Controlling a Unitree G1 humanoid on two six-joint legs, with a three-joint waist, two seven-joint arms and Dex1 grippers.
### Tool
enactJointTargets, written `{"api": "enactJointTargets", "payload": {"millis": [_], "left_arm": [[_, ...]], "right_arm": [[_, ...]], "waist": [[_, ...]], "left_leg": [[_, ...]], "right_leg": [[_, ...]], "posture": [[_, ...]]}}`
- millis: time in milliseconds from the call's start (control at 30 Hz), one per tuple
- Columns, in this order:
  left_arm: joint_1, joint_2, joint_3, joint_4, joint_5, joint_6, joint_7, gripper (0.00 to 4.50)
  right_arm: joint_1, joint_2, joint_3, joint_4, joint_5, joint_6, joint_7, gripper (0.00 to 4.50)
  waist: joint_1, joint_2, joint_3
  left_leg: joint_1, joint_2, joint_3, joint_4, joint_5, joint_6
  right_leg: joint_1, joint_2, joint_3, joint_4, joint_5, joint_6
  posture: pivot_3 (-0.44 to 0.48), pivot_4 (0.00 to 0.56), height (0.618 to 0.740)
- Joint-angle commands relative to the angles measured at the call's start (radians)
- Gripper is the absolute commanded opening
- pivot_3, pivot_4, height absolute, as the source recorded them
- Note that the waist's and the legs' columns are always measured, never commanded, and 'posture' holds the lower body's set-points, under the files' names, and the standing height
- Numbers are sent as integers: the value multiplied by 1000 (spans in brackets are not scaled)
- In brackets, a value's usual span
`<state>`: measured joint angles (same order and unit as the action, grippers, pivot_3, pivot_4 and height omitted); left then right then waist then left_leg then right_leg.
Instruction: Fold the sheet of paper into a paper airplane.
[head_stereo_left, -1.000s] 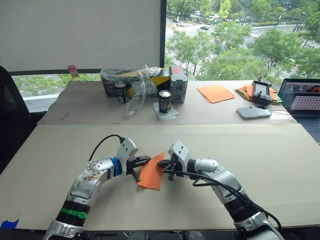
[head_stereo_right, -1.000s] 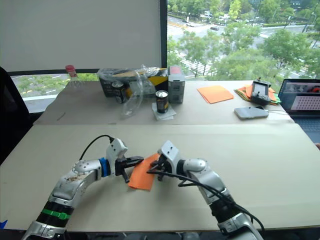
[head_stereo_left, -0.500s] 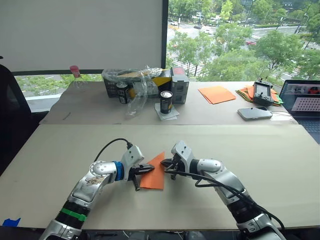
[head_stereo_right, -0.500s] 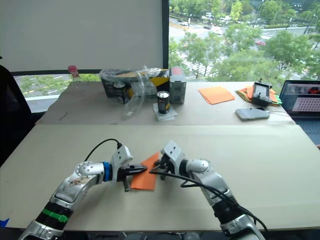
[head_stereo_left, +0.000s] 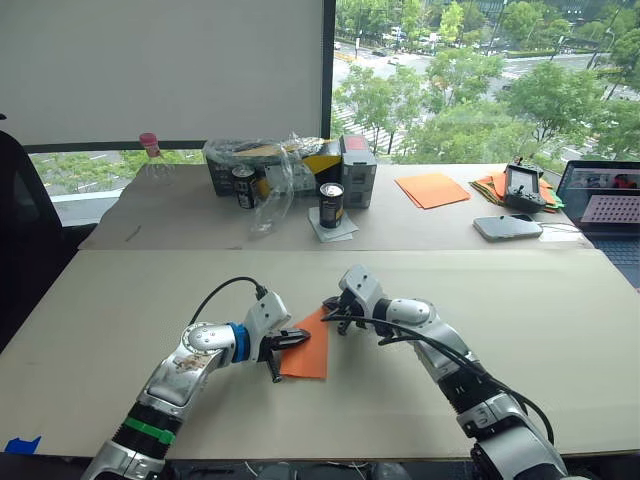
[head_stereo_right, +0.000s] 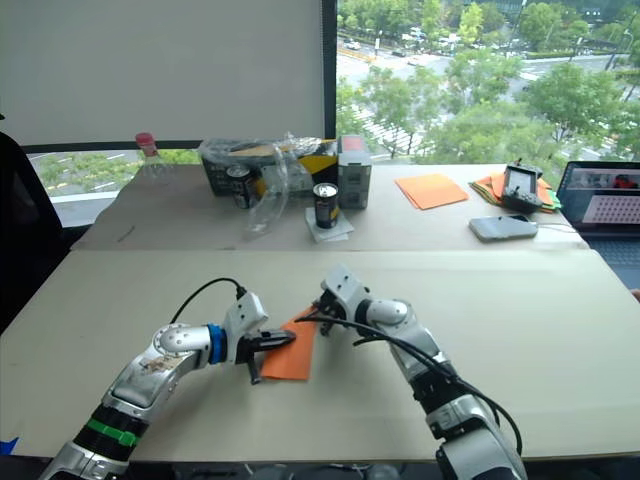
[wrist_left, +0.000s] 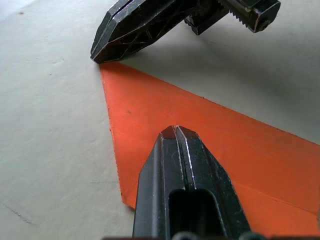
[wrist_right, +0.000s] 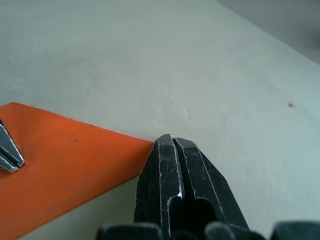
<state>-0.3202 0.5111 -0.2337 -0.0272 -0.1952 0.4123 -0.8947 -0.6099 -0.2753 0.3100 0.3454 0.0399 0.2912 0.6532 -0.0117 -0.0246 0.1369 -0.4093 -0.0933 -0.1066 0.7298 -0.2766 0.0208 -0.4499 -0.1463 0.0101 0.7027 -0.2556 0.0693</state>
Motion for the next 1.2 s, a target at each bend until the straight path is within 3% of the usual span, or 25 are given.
{"api": "enactJointTargets", "payload": {"millis": [33, 167, 300, 833, 1200], "left_arm": [[19, 8, -10, 17, 19, 7, 3, 30], [9, 3, -4, 33, 21, -1, 6, 30], [0, -3, -4, 41, 23, -11, 6, 30], [5, 3, -6, 0, 22, 8, 7, 30], [14, 5, -10, -5, 22, 14, 6, 30]], "right_arm": [[-3, -3, -31, 24, -13, -62, -6, 0], [5, -20, -46, -63, 1, -169, 30, 0], [43, -42, -37, -157, 17, -133, 92, 0], [151, -76, 47, -209, -35, -83, 188, 0], [176, -170, 134, -293, -113, -88, 265, 0]], "waist": [[0, 0, 0], [-1, 0, 0], [-2, 0, 0], [-3, 0, 0], [-3, 0, 0]], "left_leg": [[0, 0, 0, 0, 0, 0], [-2, 0, 0, 0, 0, 0], [-6, 0, 0, 0, 0, 0], [-7, 0, 0, 0, 0, 0], [-6, 0, 0, -1, 0, 0]], "right_leg": [[0, 0, 0, 0, 0, 0], [-2, 0, 0, 0, 0, 0], [-3, 0, 0, 1, 0, 0], [-3, 0, 0, 1, 0, 0], [-3, 0, 0, 0, 0, 0]], "posture": [[0, 150, 670], [0, 150, 670], [0, 150, 670], [0, 150, 670], [0, 150, 670]]}}
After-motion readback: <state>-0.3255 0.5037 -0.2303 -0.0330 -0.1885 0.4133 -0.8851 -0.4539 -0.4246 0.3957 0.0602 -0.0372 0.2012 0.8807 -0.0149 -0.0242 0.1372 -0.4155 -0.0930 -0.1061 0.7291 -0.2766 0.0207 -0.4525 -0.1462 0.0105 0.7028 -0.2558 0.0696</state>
